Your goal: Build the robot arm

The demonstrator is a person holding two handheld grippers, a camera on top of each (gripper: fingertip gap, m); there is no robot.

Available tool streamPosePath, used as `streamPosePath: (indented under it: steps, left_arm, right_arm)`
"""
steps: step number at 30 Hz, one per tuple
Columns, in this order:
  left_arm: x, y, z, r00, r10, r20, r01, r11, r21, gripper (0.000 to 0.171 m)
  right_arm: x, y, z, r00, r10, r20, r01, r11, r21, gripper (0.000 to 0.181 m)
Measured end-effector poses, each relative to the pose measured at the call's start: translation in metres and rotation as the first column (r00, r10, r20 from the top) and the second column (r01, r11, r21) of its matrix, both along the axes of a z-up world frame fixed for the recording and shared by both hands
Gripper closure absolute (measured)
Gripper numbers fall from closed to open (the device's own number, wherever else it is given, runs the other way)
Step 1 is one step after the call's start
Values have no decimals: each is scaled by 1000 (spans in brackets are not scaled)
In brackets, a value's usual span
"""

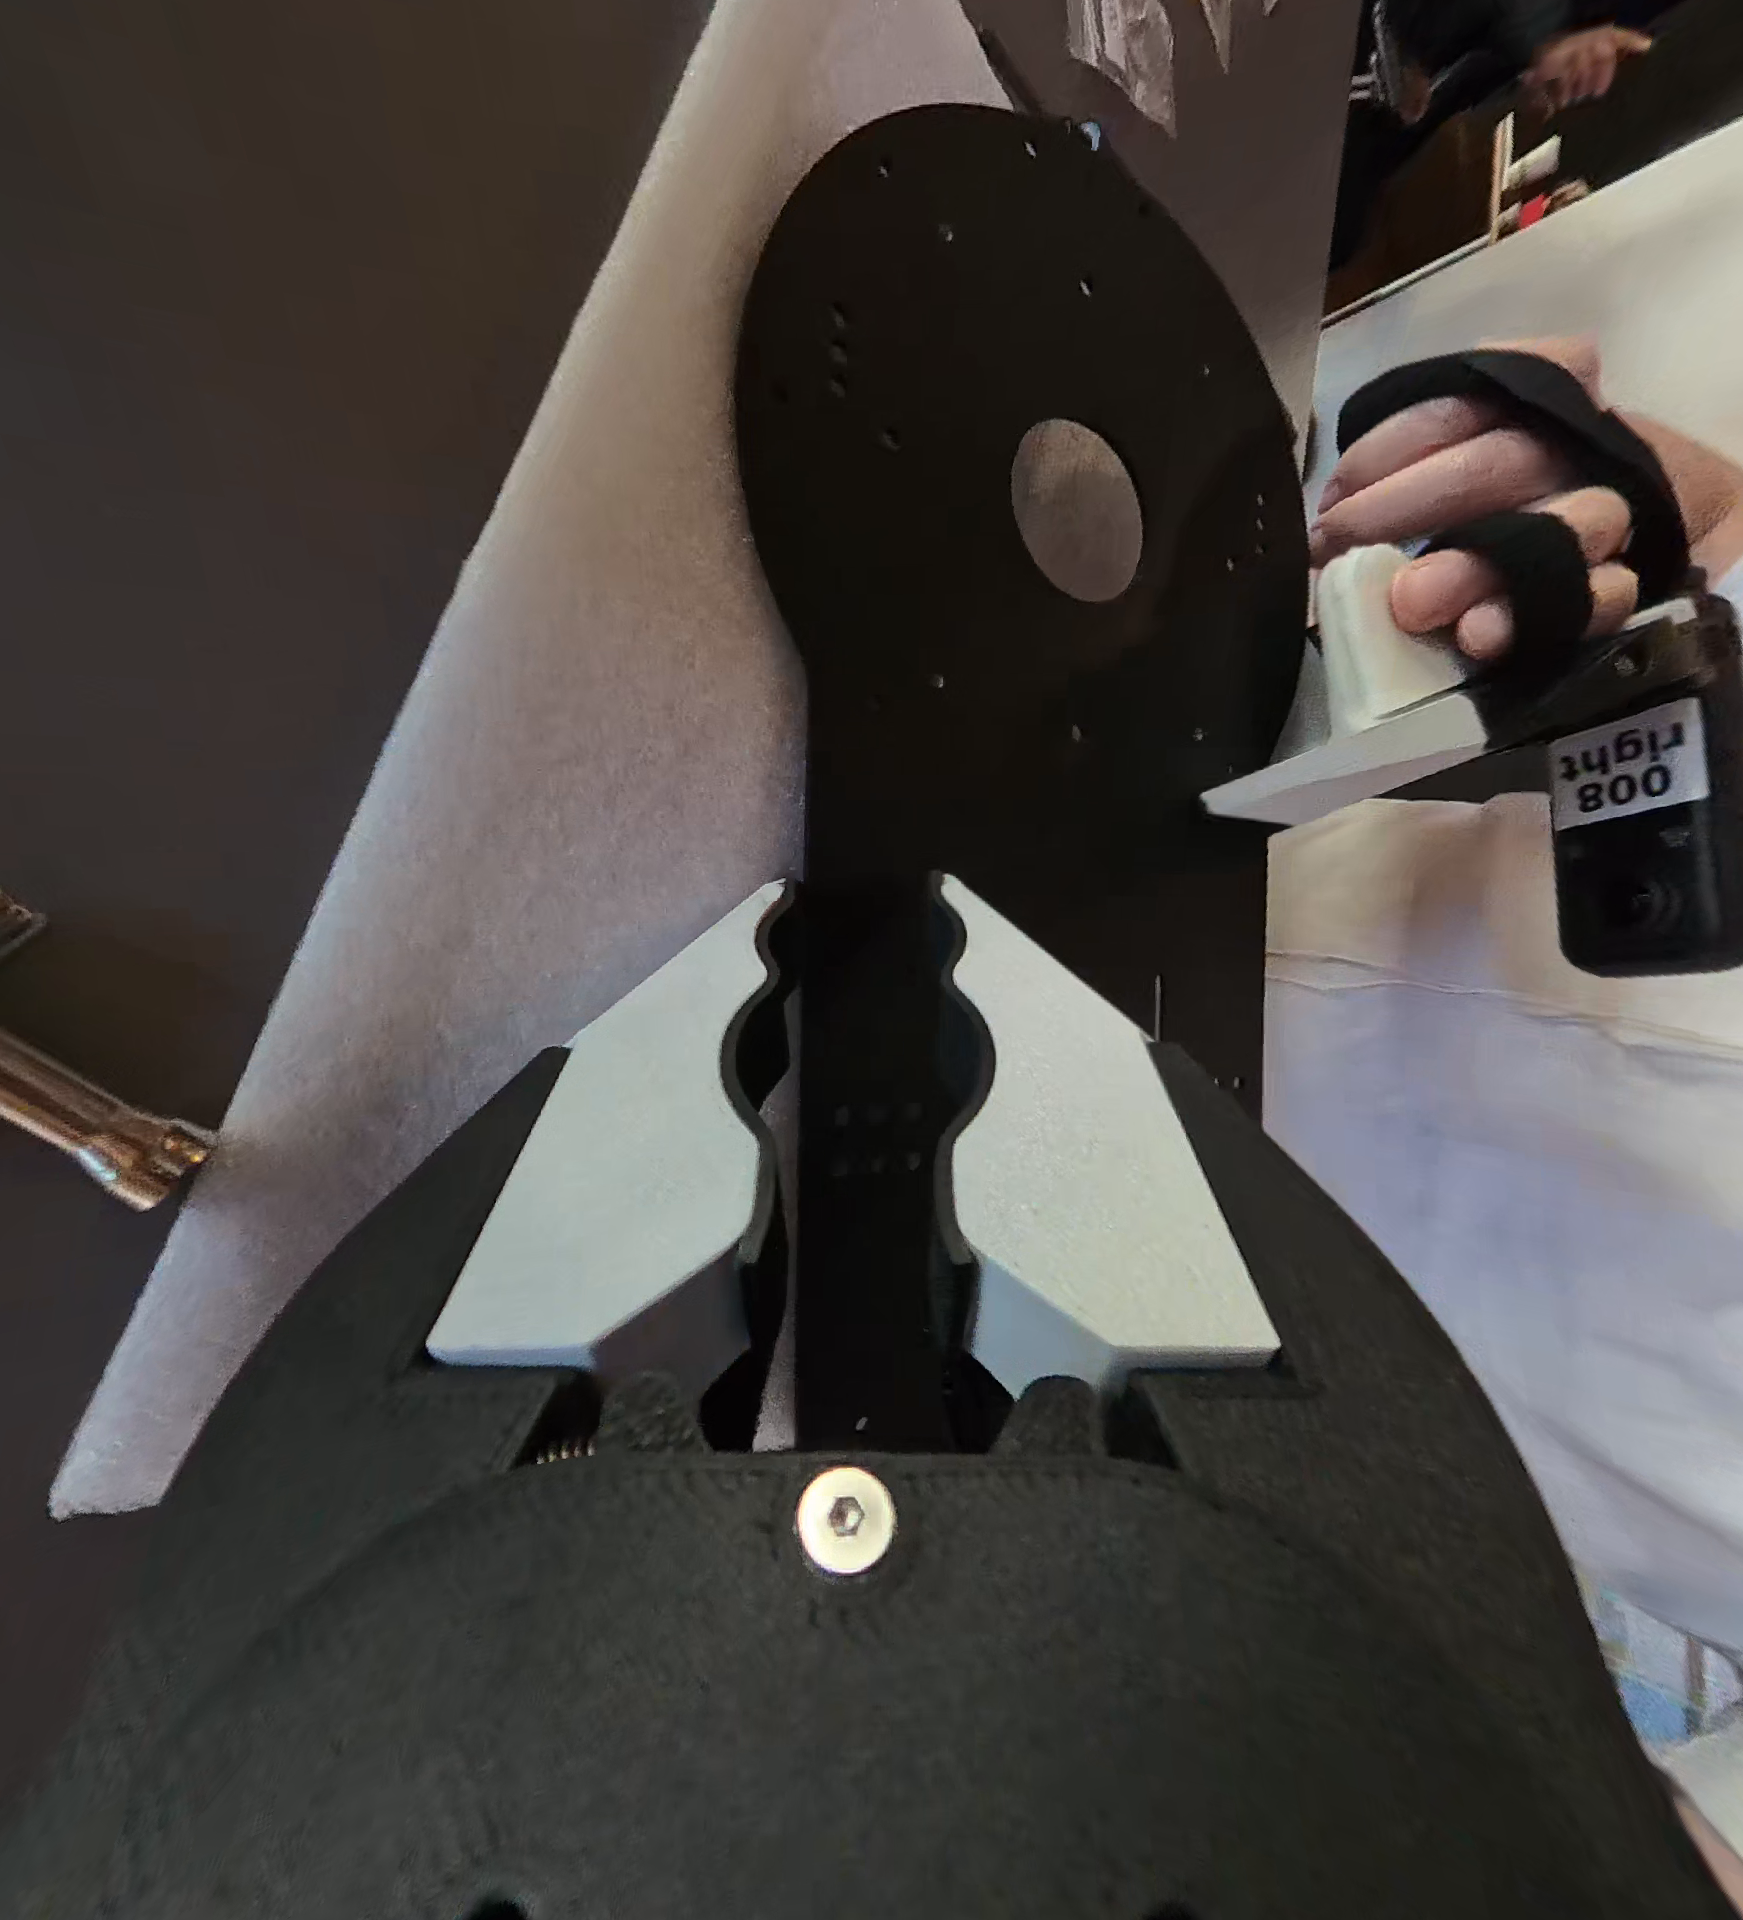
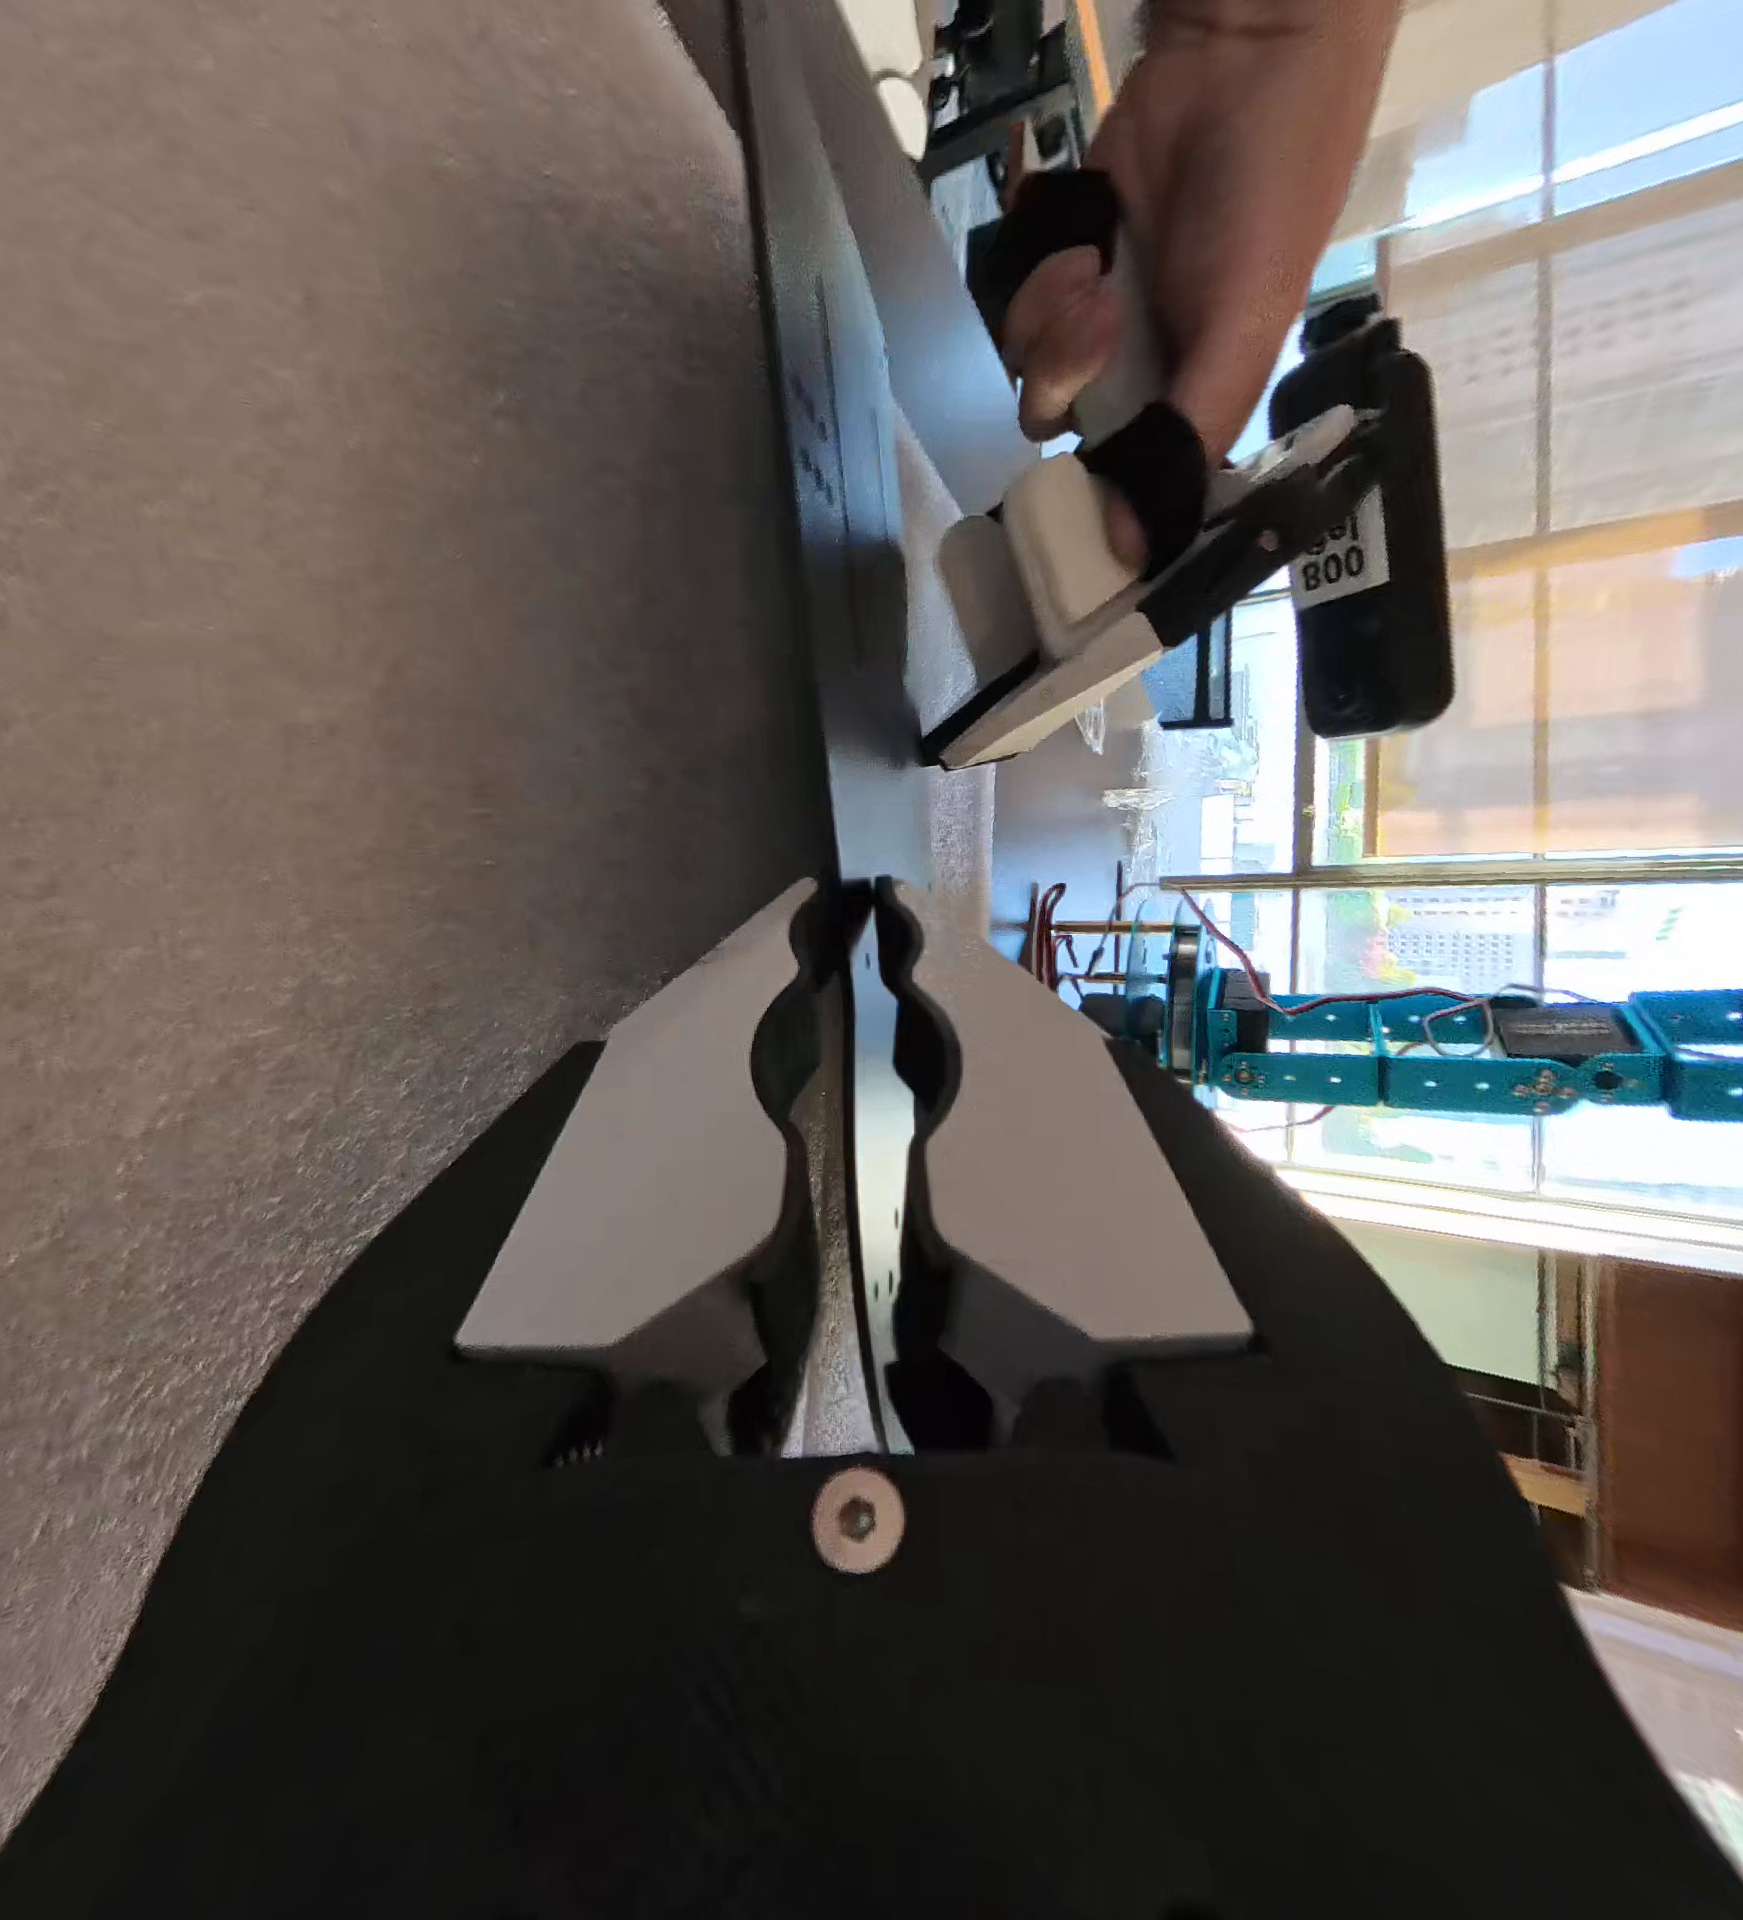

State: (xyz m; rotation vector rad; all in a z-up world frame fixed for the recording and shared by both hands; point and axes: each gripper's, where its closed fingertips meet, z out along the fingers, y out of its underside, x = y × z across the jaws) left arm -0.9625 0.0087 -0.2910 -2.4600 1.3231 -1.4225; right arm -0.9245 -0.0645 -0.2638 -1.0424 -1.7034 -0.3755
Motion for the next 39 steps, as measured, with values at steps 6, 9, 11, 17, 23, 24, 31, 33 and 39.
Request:
streamPosePath:
  steps: [6, 9, 11, 17, 23, 24, 31, 33, 39]
  left_arm:
    - [-1, 2, 2, 998, 45, 47, -43, 998, -43, 149]
    - [-3, 10, 16, 984, 143, 102, -132, 985, -111, 148]
    - [-15, 27, 45, 929, 299, 219, -277, 953, -127, 141]
    - [-111, 8, 87, 734, 629, 256, -661, 748, 59, 119]
    - [-92, -69, 77, 624, 731, 277, -701, 680, -216, 114]
    - [-83, -73, 81, 592, 743, 313, -702, 666, -252, 112]
    - [-38, -60, 106, 366, 764, 531, -796, 552, -247, 112]
    - [-37, -45, 108, 326, 766, 555, -849, 496, -185, 119]
    - [-29, -23, 121, 316, 756, 573, -847, 496, -188, 137]
  right_arm:
    - [-4, 19, 0, 995, -94, 37, 90, 991, 98, 180]
    - [-6, 23, 5, 993, -115, 1, 115, 990, 77, 181]
    - [-6, 25, 8, 993, -119, -24, 121, 989, 80, 181]
    - [-4, 29, 12, 982, -171, -80, 178, 979, 98, 181]
    - [-4, 28, 32, 960, -246, -131, 261, 958, 118, 181]
    - [-5, 27, 36, 954, -264, -142, 281, 952, 119, 181]
    - [-18, 11, 52, 916, -382, -121, 395, 912, 111, 181]
    - [-23, 6, 58, 904, -412, -116, 425, 896, 128, 181]
    - [-27, 5, 65, 827, -523, -204, 552, 824, 125, 181]
